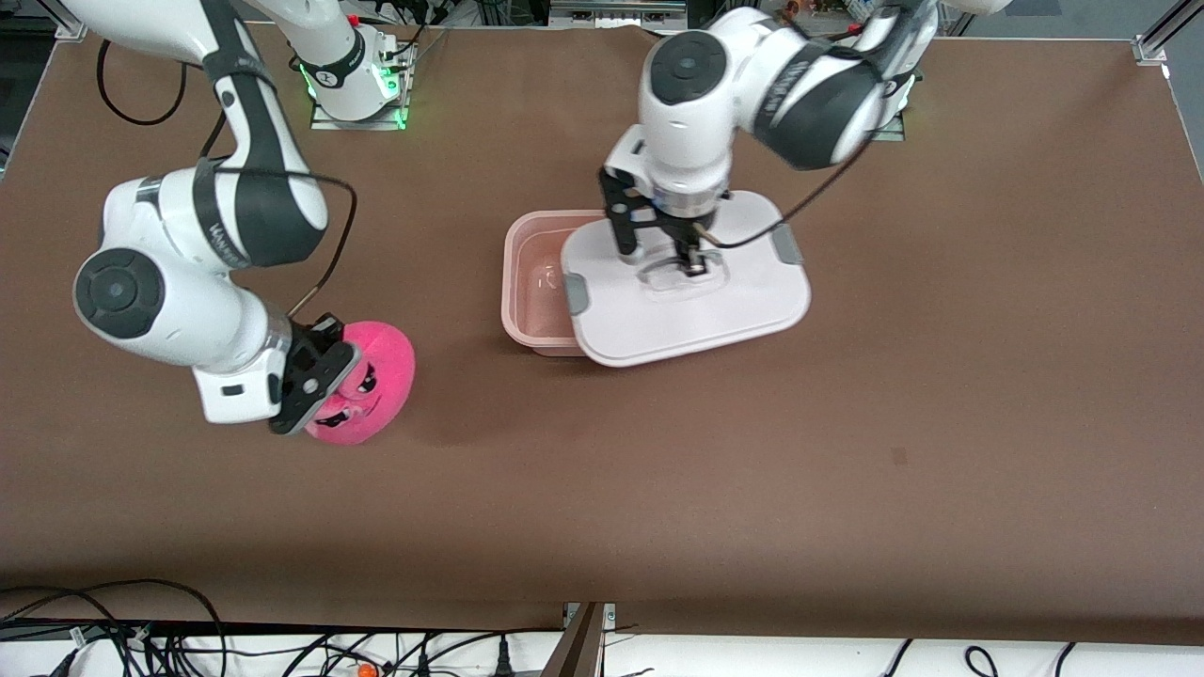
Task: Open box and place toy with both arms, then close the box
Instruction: 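Lift the lid aside with the left gripper while the right gripper carries the toy, then lower the pink toy into the open pink box with the right gripper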
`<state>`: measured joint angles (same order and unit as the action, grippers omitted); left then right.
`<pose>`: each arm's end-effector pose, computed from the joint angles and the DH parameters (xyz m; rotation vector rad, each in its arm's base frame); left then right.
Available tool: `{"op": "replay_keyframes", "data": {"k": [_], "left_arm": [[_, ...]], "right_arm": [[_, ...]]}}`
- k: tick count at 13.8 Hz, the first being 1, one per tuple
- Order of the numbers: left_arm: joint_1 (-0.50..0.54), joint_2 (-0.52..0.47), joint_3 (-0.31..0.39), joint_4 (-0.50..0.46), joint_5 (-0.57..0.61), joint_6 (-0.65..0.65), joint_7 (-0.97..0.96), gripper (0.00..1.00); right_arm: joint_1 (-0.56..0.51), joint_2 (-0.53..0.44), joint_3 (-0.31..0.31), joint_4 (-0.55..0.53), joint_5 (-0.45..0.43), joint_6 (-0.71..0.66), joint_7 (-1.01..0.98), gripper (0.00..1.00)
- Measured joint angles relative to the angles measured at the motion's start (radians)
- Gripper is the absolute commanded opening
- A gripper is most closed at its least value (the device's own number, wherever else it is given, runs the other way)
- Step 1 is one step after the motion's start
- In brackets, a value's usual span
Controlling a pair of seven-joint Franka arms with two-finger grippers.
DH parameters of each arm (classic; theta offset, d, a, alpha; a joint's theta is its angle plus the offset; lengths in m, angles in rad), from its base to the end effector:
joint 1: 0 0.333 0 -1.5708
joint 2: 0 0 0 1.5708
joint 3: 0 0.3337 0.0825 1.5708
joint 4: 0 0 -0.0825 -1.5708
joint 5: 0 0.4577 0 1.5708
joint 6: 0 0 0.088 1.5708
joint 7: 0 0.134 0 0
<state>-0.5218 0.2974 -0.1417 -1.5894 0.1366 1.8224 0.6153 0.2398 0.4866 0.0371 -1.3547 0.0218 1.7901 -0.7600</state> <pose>0.5786 -0.4231 0.4269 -2.4163 1.8599 0.0897 0.7442 0.2092 0.4085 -2.6921 -1.5196 0.0621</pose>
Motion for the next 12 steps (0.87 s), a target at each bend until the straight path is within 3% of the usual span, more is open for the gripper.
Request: {"op": "replay_keyframes", "data": {"k": [4, 8, 12], "left_arm": [[0.258, -0.048, 0.024, 0.002, -0.070, -0.073, 0.354, 0.00], [0.500, -0.052, 0.028, 0.053, -0.081, -0.140, 0.628, 0.00], [0.625, -0.049, 0.028, 0.091, -0.081, -0.183, 0.753, 0.00]], "right_arm": [[0.089, -0.039, 0.094, 0.031, -0.122, -0.057, -0.101, 0.00], [0.304, -0.039, 0.106, 0.083, -0.138, -0.097, -0.018, 0.00], [0.439, 0.001, 0.106, 0.083, -0.176, -0.073, 0.056, 0.00]]}}
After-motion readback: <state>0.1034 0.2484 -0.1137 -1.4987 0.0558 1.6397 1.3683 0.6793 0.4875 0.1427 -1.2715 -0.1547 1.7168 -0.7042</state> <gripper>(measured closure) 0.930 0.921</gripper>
